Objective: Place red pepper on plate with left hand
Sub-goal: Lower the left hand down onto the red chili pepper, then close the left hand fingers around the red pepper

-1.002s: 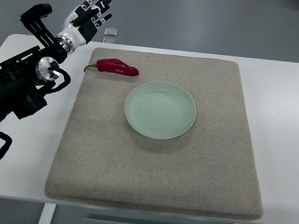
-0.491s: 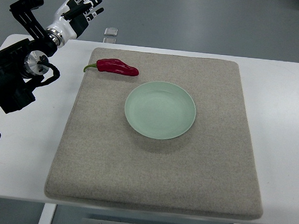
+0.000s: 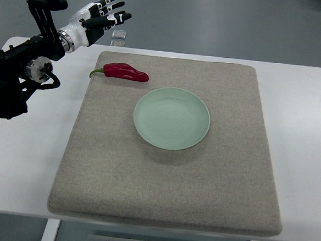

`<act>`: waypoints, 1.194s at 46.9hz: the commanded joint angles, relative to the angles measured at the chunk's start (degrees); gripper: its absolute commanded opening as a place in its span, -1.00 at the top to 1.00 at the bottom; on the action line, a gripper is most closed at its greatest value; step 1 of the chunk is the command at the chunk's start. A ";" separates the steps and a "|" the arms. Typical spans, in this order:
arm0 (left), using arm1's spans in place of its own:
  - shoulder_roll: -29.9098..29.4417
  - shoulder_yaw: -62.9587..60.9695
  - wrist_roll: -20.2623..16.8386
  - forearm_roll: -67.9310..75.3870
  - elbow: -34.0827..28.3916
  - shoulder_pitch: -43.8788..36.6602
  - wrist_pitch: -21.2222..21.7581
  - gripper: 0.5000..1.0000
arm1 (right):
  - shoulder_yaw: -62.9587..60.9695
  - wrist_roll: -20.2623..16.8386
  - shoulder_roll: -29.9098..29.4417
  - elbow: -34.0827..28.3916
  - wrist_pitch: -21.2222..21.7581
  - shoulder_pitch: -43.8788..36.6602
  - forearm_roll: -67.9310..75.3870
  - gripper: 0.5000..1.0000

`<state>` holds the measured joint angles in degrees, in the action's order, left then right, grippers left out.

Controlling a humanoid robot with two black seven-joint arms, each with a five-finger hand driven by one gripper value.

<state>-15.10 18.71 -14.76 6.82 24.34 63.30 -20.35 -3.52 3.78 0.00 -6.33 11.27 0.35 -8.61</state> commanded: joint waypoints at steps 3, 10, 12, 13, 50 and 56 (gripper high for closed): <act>-1.77 -0.08 0.08 10.03 2.82 1.04 -0.04 -0.75 | 0.00 0.00 0.00 0.00 -0.02 0.00 0.00 -0.73; -3.53 -0.60 0.43 23.22 4.58 1.83 -0.12 -0.76 | 0.00 0.00 0.00 0.00 -0.02 0.00 0.00 -0.73; -3.62 -1.30 0.43 27.78 4.58 1.92 -0.12 -0.76 | 0.00 0.00 0.00 0.00 -0.02 0.00 0.00 -0.73; -3.62 -1.74 0.43 29.89 4.58 2.01 -0.12 -0.76 | 0.00 0.00 0.00 0.00 -0.02 0.00 0.00 -0.73; -1.07 -10.01 2.37 56.72 3.88 3.15 13.94 -0.45 | 0.00 0.00 0.00 0.00 -0.02 0.00 0.00 -0.73; -0.63 -10.09 2.37 56.63 4.23 3.15 13.94 -0.46 | 0.00 0.00 0.00 0.00 -0.02 0.00 0.00 -0.73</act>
<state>-15.92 8.68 -12.39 63.48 28.33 66.46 -6.40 -3.52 3.79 0.00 -6.33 11.25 0.34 -8.61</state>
